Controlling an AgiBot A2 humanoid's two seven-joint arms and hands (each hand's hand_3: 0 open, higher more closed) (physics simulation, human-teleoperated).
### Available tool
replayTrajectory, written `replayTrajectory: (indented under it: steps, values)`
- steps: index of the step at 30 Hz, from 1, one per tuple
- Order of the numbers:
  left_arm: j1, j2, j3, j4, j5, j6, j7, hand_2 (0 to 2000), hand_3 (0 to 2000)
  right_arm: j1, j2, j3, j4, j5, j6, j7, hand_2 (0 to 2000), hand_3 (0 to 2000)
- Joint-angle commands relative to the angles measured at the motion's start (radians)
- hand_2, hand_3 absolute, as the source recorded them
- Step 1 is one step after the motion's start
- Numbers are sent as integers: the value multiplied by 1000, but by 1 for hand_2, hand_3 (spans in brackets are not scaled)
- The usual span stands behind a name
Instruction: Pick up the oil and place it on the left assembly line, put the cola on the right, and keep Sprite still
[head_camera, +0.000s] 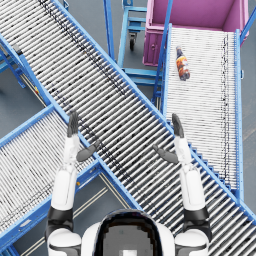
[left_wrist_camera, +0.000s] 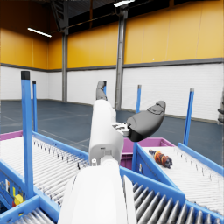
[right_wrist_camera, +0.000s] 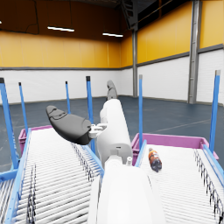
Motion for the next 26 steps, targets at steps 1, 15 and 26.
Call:
replayTrajectory:
  steps: [1,15,26]
  values:
    - [-14,-8,11,0,-18,4,4,0,0,-12,7,11,3,-20,4,-4,0,0]
    - [-78,-44,60,0,-97,23,23,0,0,-63,38,60,19,-108,23,-23,0,0]
    - [-78,-45,60,0,-98,23,23,0,0,-64,38,61,19,-108,23,-23,0,0]
